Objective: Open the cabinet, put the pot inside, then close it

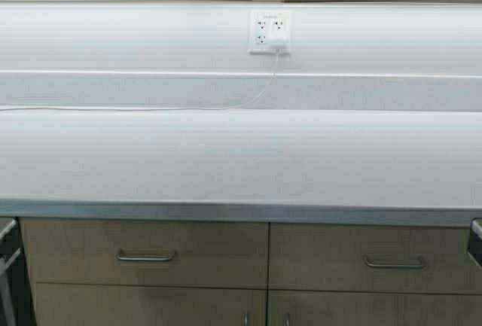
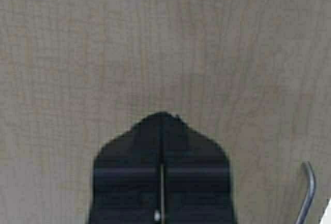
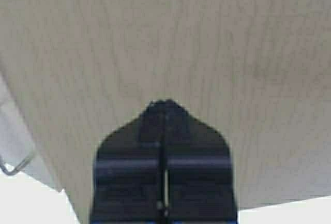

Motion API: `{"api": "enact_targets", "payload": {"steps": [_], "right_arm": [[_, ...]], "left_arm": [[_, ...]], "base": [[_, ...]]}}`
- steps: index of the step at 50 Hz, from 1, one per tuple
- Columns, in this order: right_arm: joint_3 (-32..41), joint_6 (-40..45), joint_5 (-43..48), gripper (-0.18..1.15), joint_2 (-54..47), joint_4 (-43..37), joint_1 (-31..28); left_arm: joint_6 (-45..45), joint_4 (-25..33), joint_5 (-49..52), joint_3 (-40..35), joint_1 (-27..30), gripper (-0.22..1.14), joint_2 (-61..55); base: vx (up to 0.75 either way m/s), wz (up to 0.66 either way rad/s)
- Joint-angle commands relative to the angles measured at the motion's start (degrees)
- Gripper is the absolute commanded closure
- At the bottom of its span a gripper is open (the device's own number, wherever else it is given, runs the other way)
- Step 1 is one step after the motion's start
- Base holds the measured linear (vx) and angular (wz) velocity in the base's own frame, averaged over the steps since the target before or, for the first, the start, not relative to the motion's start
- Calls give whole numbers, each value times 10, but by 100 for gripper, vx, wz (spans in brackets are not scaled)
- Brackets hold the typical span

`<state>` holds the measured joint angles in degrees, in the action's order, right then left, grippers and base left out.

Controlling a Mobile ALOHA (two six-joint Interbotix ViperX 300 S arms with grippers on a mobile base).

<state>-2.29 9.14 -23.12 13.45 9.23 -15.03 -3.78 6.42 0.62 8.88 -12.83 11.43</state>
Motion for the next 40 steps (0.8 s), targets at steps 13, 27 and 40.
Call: {"api": "enact_targets", "payload": {"steps": [13, 27, 40], "right_arm": [[-117, 3, 3, 91, 122, -3, 0], [-125, 2, -1, 91, 133, -7, 0], [-122, 3, 9, 91, 131, -14, -6]], "left_arm": [[5, 0, -13, -76, -28, 89, -39], [4, 0, 25, -144, -29, 88, -109], [-2, -2, 30, -42, -35, 88, 25]], "base": [[17, -6], [11, -1], [7, 1]]}}
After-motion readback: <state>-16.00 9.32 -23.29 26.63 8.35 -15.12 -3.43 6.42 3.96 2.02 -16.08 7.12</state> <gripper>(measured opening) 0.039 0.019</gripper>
